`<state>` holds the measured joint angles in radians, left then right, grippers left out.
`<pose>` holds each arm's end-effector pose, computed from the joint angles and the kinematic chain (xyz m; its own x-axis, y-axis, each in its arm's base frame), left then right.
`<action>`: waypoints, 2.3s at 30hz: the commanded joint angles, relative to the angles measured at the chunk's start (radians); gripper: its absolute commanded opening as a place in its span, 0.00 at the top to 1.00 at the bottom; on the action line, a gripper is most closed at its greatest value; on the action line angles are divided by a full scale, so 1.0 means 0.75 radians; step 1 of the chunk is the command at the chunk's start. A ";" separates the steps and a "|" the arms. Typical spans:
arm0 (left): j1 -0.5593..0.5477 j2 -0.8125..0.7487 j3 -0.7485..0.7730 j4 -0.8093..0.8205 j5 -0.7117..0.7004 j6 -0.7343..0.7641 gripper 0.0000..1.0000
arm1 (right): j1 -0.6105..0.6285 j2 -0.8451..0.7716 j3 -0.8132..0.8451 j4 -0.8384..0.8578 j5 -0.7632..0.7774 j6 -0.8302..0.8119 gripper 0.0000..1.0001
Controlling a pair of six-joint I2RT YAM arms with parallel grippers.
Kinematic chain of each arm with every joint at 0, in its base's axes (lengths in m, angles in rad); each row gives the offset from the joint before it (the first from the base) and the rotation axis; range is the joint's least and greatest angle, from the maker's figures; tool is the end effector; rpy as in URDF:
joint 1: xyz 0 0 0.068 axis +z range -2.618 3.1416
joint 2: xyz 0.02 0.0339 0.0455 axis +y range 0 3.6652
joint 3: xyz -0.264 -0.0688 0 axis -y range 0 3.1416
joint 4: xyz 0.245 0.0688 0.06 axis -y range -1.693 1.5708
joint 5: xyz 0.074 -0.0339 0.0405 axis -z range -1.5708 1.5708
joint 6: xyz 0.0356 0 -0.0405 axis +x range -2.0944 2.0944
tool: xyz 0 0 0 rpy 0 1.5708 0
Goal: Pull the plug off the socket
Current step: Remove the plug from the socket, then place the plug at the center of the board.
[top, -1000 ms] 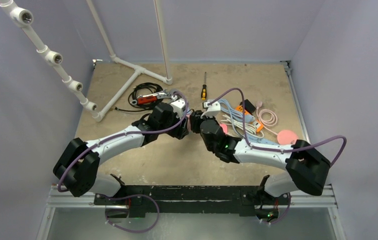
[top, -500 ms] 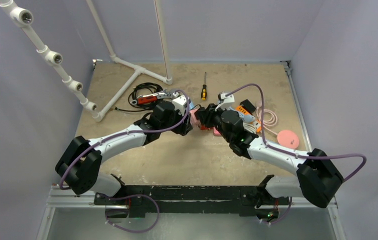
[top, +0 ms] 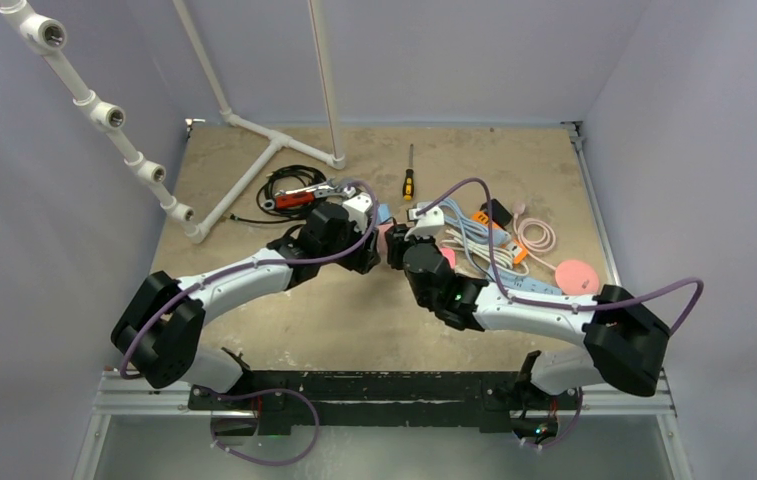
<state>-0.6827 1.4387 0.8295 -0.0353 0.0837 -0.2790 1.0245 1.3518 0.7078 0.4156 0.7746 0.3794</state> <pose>0.2371 -0.1966 0.2184 -0.6355 0.1631 -0.7547 0.5258 0.8071 -0.2684 0.1727 0.2361 0.2496 -0.2044 0.1734 -0.9634 -0.1949 0.9573 0.2136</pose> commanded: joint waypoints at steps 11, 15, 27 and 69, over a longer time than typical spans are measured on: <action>0.041 -0.104 -0.010 0.081 0.145 0.070 1.00 | -0.347 -0.209 -0.061 0.149 -0.255 0.047 1.00; 0.043 -0.110 0.015 0.051 0.186 0.101 1.00 | -0.362 -0.216 -0.084 0.212 -0.347 0.018 1.00; 0.064 -0.024 0.074 -0.041 0.212 0.063 0.80 | -0.373 -0.279 -0.076 0.112 -0.196 0.042 1.00; 0.280 -0.200 0.073 -0.084 -0.014 -0.124 0.22 | -0.330 -0.045 0.027 -0.020 -0.885 -0.245 0.01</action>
<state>-0.4889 1.2919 0.8459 -0.0986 0.0704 -0.3576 0.7521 1.2591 0.6445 0.3866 0.0628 0.2710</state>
